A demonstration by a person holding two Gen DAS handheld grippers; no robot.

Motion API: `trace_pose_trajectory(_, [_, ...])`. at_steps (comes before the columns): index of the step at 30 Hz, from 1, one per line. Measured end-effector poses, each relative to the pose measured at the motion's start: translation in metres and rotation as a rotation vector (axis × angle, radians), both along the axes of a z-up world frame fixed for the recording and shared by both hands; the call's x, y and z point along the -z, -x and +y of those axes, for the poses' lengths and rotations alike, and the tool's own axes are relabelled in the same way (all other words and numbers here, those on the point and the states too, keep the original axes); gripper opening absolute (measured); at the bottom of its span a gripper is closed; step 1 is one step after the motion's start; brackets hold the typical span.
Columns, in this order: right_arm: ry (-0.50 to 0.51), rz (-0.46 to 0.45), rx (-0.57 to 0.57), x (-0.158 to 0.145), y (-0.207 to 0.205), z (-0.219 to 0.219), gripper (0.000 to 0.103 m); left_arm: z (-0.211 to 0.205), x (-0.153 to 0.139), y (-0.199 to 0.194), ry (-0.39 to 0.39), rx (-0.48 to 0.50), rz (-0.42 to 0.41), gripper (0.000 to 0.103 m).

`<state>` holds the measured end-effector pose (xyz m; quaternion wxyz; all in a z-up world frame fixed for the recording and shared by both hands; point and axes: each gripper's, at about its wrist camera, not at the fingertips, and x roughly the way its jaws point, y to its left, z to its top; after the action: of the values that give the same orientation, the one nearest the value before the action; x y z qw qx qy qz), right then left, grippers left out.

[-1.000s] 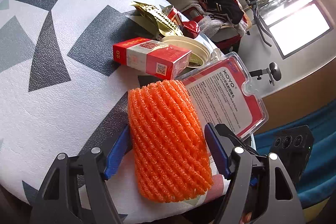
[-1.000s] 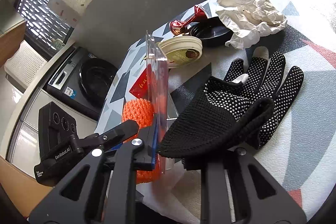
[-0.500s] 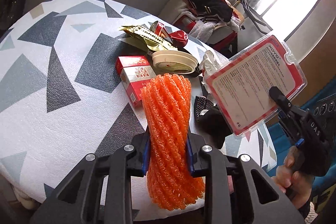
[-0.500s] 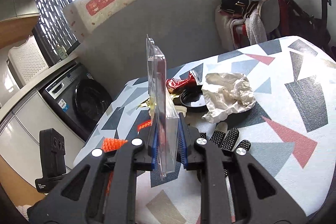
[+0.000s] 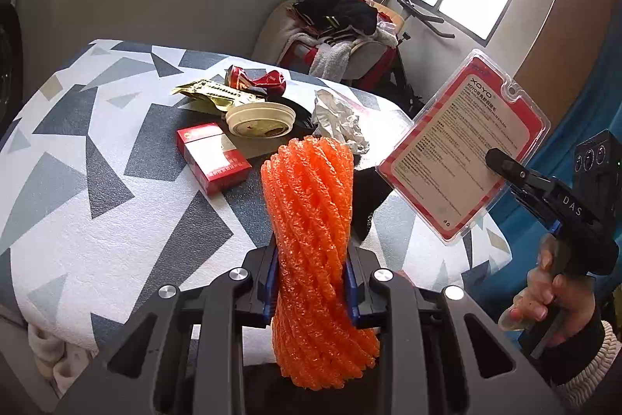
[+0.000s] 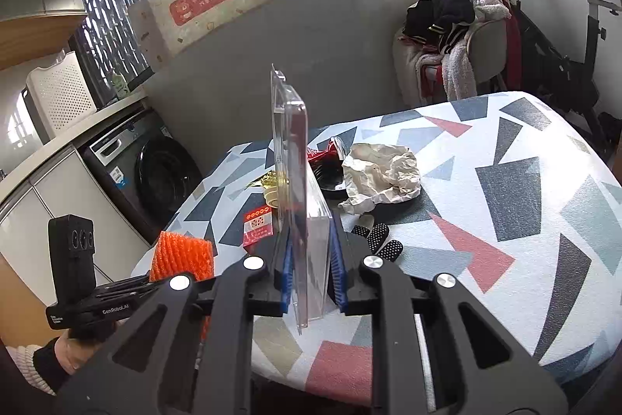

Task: Collect trash
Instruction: 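Lower the clear package into the bin with the right tool and open it, then lower the orange foam net into the bin with the left tool and release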

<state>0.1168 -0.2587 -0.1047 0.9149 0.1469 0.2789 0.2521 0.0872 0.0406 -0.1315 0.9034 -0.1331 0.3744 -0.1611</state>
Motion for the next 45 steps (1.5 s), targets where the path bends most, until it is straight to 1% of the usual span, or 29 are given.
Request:
trace_pose_trajectory(2, [0.003, -0.003, -0.001, -0.002, 0.012, -0.008, 0.020, -0.006, -0.001, 0.012, -0.010, 0.014, -0.005, 0.026])
trace_pose_trajectory(7, [0.044, 0.014, -0.063, 0.000, 0.040, -0.013, 0.020, -0.014, -0.002, 0.038, -0.027, 0.026, -0.013, 0.026])
trace_pose_trajectory(10, [0.073, 0.042, -0.100, 0.010, 0.059, -0.009, 0.020, -0.015, -0.001, 0.052, -0.030, 0.021, -0.014, 0.026])
trace_pose_trajectory(15, [0.089, 0.097, -0.152, 0.031, 0.082, -0.004, 0.020, -0.014, 0.002, 0.069, -0.033, 0.015, -0.007, 0.026])
trace_pose_trajectory(17, [0.102, 0.130, -0.191, 0.041, 0.087, 0.003, 0.020, -0.013, 0.003, 0.074, -0.030, 0.009, -0.006, 0.026])
trace_pose_trajectory(20, [0.159, 0.187, -0.245, 0.058, 0.093, 0.017, 0.020, -0.011, 0.005, 0.081, -0.025, 0.000, -0.013, 0.026])
trace_pose_trajectory(25, [0.227, 0.278, -0.296, 0.089, 0.097, 0.035, 0.020, -0.012, 0.012, 0.089, -0.046, 0.011, -0.010, 0.026])
trace_pose_trajectory(31, [0.289, 0.347, -0.338, 0.114, 0.102, 0.052, 0.020, -0.011, 0.020, 0.093, -0.050, 0.014, 0.001, 0.026])
trace_pose_trajectory(35, [0.312, 0.367, -0.337, 0.122, 0.102, 0.055, 0.020, -0.010, 0.023, 0.092, -0.048, 0.016, 0.007, 0.026])
trace_pose_trajectory(37, [0.310, 0.375, -0.329, 0.124, 0.101, 0.054, 0.023, -0.011, 0.024, 0.092, -0.049, 0.019, 0.008, 0.026])
trace_pose_trajectory(38, [0.308, 0.374, -0.320, 0.125, 0.101, 0.052, 0.027, -0.011, 0.024, 0.092, -0.051, 0.023, 0.008, 0.026])
trace_pose_trajectory(39, [0.303, 0.378, -0.317, 0.125, 0.100, 0.051, 0.035, -0.012, 0.025, 0.092, -0.054, 0.027, 0.007, 0.026])
trace_pose_trajectory(41, [0.288, 0.375, -0.316, 0.124, 0.099, 0.049, 0.042, -0.015, 0.025, 0.093, -0.068, 0.040, 0.004, 0.026])
trace_pose_trajectory(43, [0.271, 0.351, -0.318, 0.118, 0.099, 0.046, 0.045, -0.017, 0.026, 0.093, -0.098, 0.054, -0.003, 0.026])
trace_pose_trajectory(45, [0.263, 0.297, -0.307, 0.109, 0.098, 0.041, 0.062, -0.018, 0.027, 0.094, -0.112, 0.078, -0.011, 0.026])
